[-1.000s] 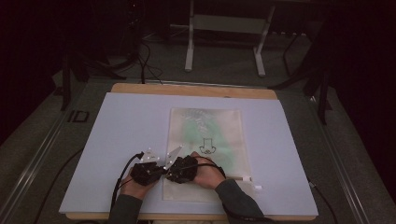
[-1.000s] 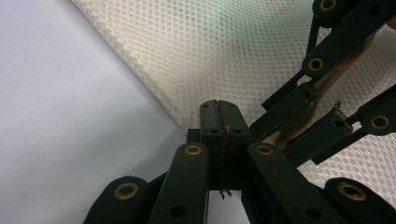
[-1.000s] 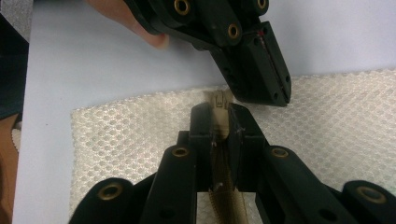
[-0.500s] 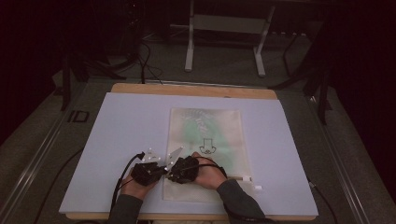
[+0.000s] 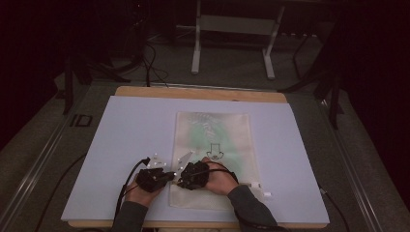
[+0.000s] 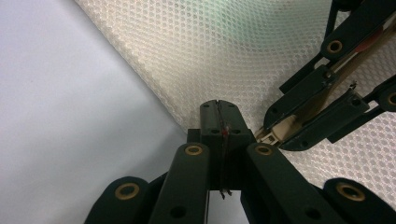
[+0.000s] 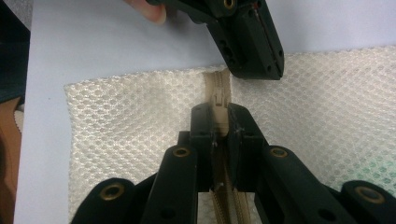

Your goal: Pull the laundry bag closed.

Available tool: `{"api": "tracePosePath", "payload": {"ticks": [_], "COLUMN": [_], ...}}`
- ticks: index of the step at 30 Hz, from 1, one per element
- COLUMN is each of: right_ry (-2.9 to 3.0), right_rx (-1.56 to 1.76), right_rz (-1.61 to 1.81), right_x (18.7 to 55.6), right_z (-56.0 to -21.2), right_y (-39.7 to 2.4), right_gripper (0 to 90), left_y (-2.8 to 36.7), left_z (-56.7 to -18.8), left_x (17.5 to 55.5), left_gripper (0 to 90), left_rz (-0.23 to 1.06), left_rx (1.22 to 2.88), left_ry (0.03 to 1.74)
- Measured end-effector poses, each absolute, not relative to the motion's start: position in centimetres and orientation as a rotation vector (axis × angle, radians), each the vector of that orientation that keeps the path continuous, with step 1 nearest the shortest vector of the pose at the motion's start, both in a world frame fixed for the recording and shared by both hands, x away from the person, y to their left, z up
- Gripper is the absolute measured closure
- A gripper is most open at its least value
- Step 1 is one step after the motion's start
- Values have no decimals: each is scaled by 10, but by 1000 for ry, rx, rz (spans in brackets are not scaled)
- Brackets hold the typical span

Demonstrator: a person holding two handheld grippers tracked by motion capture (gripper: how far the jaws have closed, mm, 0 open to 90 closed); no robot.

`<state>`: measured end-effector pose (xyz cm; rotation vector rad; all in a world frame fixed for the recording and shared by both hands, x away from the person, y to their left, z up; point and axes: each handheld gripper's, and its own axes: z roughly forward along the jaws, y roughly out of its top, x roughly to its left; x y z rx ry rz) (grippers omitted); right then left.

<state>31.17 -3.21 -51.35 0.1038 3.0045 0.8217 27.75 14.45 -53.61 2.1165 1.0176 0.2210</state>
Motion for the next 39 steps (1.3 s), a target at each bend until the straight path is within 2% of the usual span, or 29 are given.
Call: {"api": "tracePosePath", "payload": {"ticks": [39], "right_ry": [2966], "right_rx": [78], "right_rz": [781], "right_x": [303], "right_z": [-512], "right_y": [-48], "right_gripper": [822], "left_y": [143], "left_z": [-535], "left_x": [277], "left_gripper": [896], "left_rz": [225], "left_rx": [2119], "left_ry": [1029]}}
